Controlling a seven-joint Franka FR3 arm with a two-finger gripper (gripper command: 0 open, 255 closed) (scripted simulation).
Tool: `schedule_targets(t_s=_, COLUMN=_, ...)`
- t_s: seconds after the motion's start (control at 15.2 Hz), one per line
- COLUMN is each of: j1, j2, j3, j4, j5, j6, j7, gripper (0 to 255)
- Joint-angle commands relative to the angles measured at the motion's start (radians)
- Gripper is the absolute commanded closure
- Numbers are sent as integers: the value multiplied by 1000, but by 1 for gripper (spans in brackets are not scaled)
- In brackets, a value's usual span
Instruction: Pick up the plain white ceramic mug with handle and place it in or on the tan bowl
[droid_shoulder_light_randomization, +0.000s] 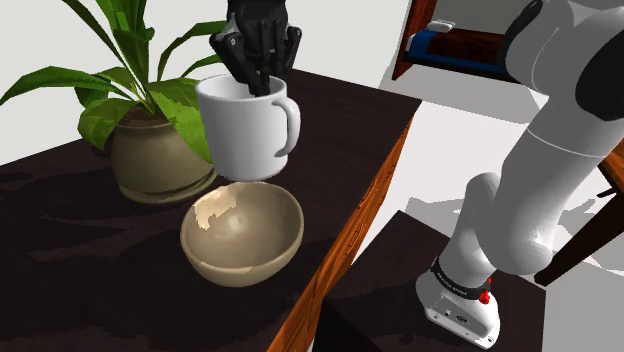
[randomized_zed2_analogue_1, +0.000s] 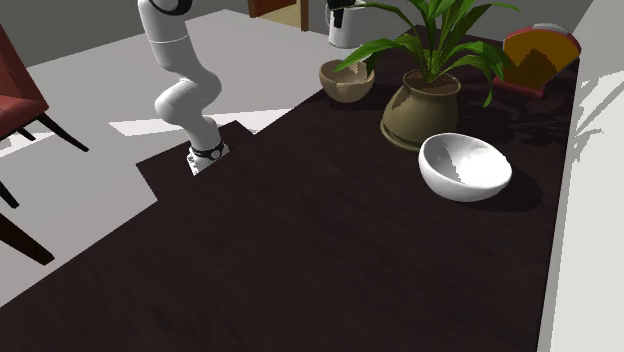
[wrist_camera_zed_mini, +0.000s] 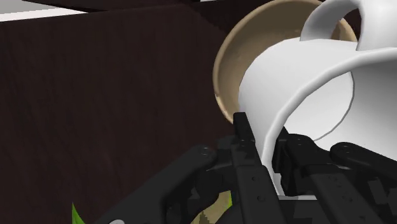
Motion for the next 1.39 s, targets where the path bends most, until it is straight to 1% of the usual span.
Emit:
schedule_targets(t_s=0.0, j1=26, j2=9, j3=27, j4=13, j5=1, j6=-2, j7=55, gripper=255)
schedule_targets(t_s=0.46, j1=17, j2=-59, j3=16, j4=-167, j5=22, j6=114, j7=31, gripper=255)
schedule_targets(t_s=1.12, j1=14, j2=-123, j3=8, j4=-384, j5=41, j6=270, j7=7, gripper=255)
schedule_targets(t_s=1.32, j1=14, j2=-123, j3=8, j4=-384, j5=41, j6=270, j7=7, gripper=255)
